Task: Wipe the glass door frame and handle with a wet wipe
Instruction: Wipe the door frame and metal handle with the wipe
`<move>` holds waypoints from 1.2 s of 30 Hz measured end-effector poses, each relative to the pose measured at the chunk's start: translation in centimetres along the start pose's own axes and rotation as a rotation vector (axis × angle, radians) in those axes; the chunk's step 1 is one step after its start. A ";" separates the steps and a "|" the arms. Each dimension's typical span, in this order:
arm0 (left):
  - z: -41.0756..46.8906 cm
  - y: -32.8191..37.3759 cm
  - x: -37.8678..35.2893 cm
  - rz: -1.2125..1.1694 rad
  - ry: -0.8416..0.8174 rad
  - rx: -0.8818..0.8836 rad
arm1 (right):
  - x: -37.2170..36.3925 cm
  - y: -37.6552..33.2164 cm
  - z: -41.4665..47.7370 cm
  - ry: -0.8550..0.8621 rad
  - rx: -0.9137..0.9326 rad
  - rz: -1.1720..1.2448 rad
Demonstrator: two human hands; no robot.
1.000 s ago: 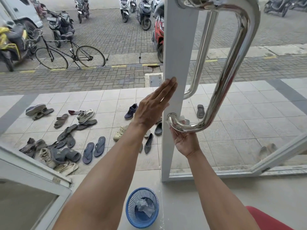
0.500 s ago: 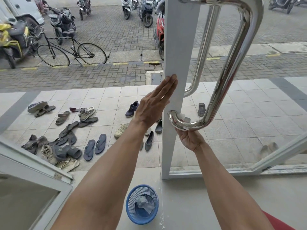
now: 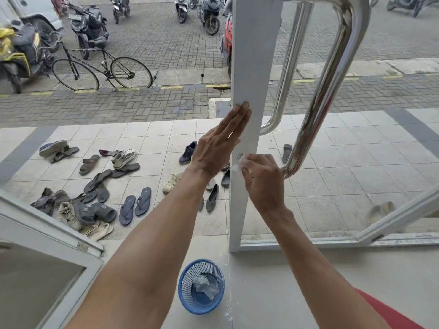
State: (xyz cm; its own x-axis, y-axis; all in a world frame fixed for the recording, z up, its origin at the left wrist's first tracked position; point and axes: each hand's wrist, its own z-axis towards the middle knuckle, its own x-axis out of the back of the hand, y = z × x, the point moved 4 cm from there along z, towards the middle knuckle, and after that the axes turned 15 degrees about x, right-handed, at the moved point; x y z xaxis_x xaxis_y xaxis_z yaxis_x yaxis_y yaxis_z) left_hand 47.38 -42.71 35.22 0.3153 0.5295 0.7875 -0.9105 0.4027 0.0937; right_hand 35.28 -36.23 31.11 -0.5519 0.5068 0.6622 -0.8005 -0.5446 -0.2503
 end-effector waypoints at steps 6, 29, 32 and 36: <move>-0.2 0.2 0.0 -0.006 -0.004 0.009 | -0.9 0.3 -1.1 -0.225 0.058 -0.166; -0.4 0.1 -0.3 -0.049 -0.020 0.032 | -2.1 -1.3 0.9 -0.440 -0.200 -0.584; -0.4 0.2 -0.3 -0.039 -0.015 0.035 | -3.3 -1.8 1.7 -0.474 -0.223 -0.548; -0.6 0.4 -0.2 -0.048 -0.031 0.064 | -3.3 -2.0 2.8 -0.548 -0.263 -0.540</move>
State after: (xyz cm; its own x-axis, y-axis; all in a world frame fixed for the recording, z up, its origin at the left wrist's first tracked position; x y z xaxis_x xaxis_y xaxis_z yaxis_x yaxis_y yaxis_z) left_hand 47.06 -42.21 34.76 0.3512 0.4874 0.7994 -0.9102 0.3778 0.1696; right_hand 39.39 -38.70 31.40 0.0642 0.2185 0.9737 -0.9899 -0.1093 0.0898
